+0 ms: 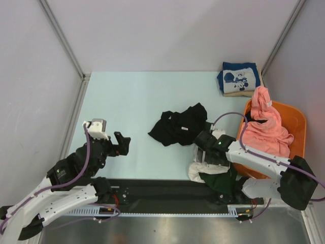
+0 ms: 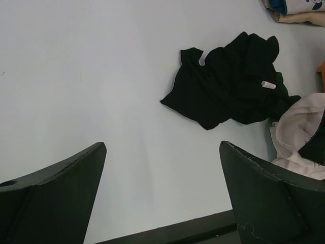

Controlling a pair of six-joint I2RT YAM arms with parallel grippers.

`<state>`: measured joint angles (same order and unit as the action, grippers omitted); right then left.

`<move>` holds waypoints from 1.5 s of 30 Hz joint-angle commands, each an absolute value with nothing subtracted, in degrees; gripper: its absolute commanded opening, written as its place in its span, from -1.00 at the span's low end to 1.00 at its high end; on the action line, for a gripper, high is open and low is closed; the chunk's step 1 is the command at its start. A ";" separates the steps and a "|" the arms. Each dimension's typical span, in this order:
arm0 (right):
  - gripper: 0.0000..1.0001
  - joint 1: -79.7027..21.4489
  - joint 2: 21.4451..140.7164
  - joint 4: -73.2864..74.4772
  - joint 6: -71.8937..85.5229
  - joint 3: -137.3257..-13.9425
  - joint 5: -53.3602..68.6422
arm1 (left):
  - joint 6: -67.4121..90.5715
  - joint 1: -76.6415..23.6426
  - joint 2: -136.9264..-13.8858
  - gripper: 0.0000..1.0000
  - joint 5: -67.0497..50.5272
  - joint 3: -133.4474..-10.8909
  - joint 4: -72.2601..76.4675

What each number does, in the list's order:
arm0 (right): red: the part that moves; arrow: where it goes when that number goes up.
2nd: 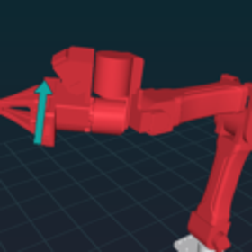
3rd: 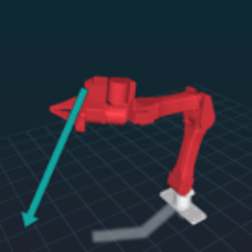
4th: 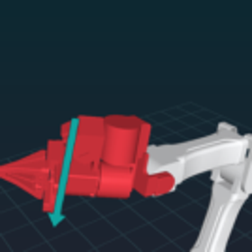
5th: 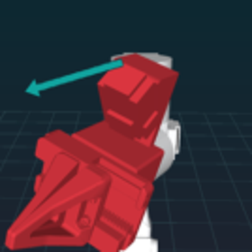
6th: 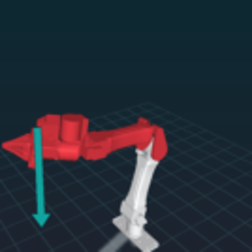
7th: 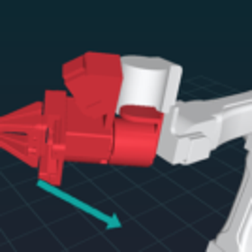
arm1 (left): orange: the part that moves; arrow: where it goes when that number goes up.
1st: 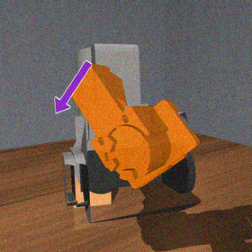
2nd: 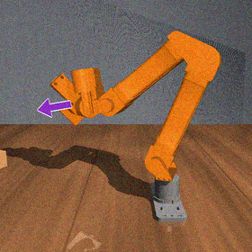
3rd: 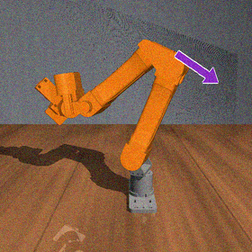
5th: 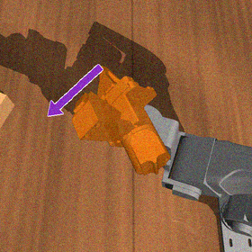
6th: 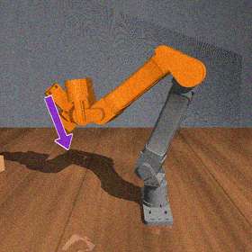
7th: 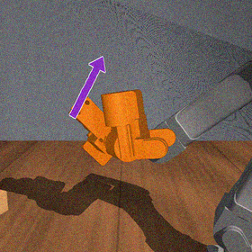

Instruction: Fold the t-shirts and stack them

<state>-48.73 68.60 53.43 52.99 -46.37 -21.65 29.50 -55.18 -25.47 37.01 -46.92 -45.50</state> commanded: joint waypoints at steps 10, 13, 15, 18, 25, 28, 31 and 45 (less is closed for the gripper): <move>-1.00 -41.41 68.47 54.99 45.30 -65.82 -24.16 | 29.44 -54.58 -24.79 1.00 36.83 -46.76 -44.30; -1.00 -35.78 68.37 63.15 40.36 -90.30 -27.83 | 29.36 -54.49 -24.96 1.00 36.74 -46.67 -44.21; -1.00 -31.67 70.48 67.74 36.31 -103.99 -31.36 | 29.36 -54.49 -25.22 1.00 36.74 -46.76 -44.30; -1.00 -26.65 72.59 74.08 31.12 -127.21 -36.72 | 29.35 -54.49 -25.75 0.99 36.82 -46.76 -44.30; -1.00 -25.66 64.53 70.78 23.30 -133.01 -61.57 | 29.35 -54.49 -26.28 1.00 36.56 -46.76 -44.30; -1.00 -25.66 57.76 69.52 24.25 -123.15 -68.61 | 29.36 -54.49 -26.81 1.00 36.30 -46.67 -44.21; -1.00 -25.66 54.24 73.36 29.41 -116.21 -75.90 | 29.27 -54.49 -27.42 1.00 36.21 -46.67 -44.12; 0.76 -26.97 52.02 54.60 35.68 -73.15 -25.52 | 30.23 -53.17 -30.85 1.00 35.15 -46.58 -43.94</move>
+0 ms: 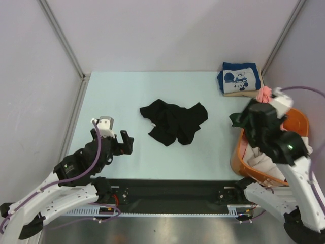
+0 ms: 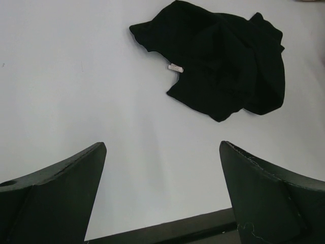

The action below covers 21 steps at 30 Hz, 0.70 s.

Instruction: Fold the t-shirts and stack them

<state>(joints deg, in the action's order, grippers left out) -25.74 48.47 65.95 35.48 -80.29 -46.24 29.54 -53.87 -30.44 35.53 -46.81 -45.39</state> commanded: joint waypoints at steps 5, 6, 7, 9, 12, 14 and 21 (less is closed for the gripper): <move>0.78 -41.26 61.84 44.31 37.00 -68.38 -22.93 | 33.48 -53.09 -33.83 1.00 32.26 -43.17 -38.16; 0.79 -43.31 64.05 43.51 36.83 -68.99 -23.29 | 35.40 -53.00 -36.36 1.00 31.30 -42.63 -36.84; 0.80 -44.46 66.07 41.16 36.39 -69.26 -21.90 | 36.20 -52.48 -37.78 1.00 30.07 -42.45 -35.70; 0.77 -47.45 73.36 37.55 35.51 -69.78 -17.69 | 38.13 -50.81 -41.55 1.00 29.53 -43.59 -35.42; 0.75 -52.11 85.02 33.32 34.81 -73.81 -13.19 | 36.57 -47.65 -42.10 0.99 28.74 -46.14 -37.35; 0.75 -53.96 91.64 33.13 33.49 -79.78 -13.01 | 34.99 -46.94 -40.35 0.99 30.66 -48.06 -40.24; 0.66 -55.55 115.20 34.36 30.24 -98.06 -8.88 | 32.79 -46.23 -28.93 1.00 34.90 -47.90 -47.11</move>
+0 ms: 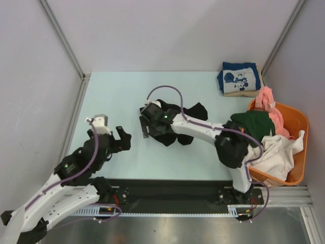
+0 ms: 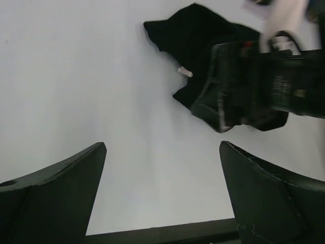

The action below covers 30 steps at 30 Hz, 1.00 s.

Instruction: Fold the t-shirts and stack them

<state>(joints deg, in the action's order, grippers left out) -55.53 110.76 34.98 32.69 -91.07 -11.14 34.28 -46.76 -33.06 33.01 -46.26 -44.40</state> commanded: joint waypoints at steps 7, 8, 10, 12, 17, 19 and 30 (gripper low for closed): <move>0.57 -55.90 128.66 39.37 29.10 -107.92 -10.98 | 31.29 -46.23 -25.66 1.00 34.63 -46.67 -44.30; 0.52 -55.81 129.80 39.46 28.83 -108.19 -11.51 | 31.12 -46.23 -25.93 0.99 34.37 -46.67 -44.30; 0.46 -55.64 130.34 40.16 28.74 -108.63 -13.18 | 31.03 -46.23 -26.28 0.99 34.19 -46.67 -44.21; 0.26 -54.93 130.34 40.17 29.09 -108.20 -14.23 | 30.76 -46.23 -26.10 1.00 34.19 -46.67 -44.12; -0.26 -53.53 129.99 39.46 29.00 -105.65 -14.94 | 30.67 -46.23 -24.87 1.00 33.75 -46.23 -43.51; -0.47 -53.09 130.69 39.90 28.65 -105.64 -15.64 | 30.67 -46.23 -24.87 1.00 33.66 -46.32 -43.51; -1.00 -53.26 127.28 47.26 25.75 -111.07 -21.26 | 31.11 -46.23 -25.58 1.00 34.63 -46.41 -43.94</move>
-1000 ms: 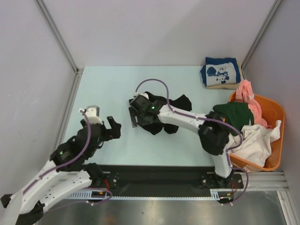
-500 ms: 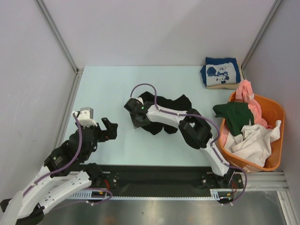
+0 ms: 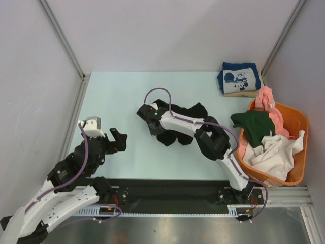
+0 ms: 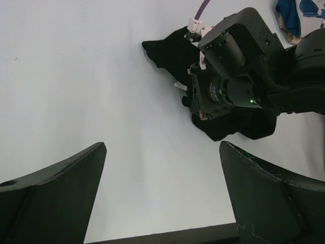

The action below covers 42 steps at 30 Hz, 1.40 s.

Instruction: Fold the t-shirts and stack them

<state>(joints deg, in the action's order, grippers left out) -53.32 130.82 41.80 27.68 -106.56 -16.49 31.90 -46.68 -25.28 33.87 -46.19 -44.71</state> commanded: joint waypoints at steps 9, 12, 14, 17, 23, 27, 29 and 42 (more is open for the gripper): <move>-1.00 -47.67 82.99 49.34 29.08 -94.17 -29.72 | 33.05 -46.23 -28.38 0.99 34.54 -48.69 -44.83; -1.00 -37.84 64.86 45.63 31.46 -78.79 -23.32 | 33.05 -46.14 -30.49 1.00 32.52 -48.60 -40.28; -1.00 -32.02 57.51 44.65 30.59 -71.33 -19.88 | 33.31 -46.14 -33.81 1.00 31.38 -48.34 -38.24; -1.00 -21.91 50.81 45.96 27.69 -67.86 -11.81 | 34.10 -46.14 -39.52 1.00 28.23 -47.73 -33.33; -1.00 -14.33 48.70 49.31 24.26 -66.10 -6.42 | 37.26 -44.48 -52.80 1.00 19.97 -42.99 -18.04; -1.00 -13.89 48.16 48.61 23.73 -64.87 -4.66 | 37.88 -42.98 -62.21 0.97 11.46 -40.43 -3.47; -1.00 -13.80 47.99 48.52 23.73 -64.25 -3.70 | 38.67 -42.54 -69.06 0.96 9.06 -41.39 -0.54; -1.00 -13.71 47.37 47.72 22.85 -62.93 -0.62 | 42.36 -42.36 -101.59 0.68 1.93 -60.11 6.24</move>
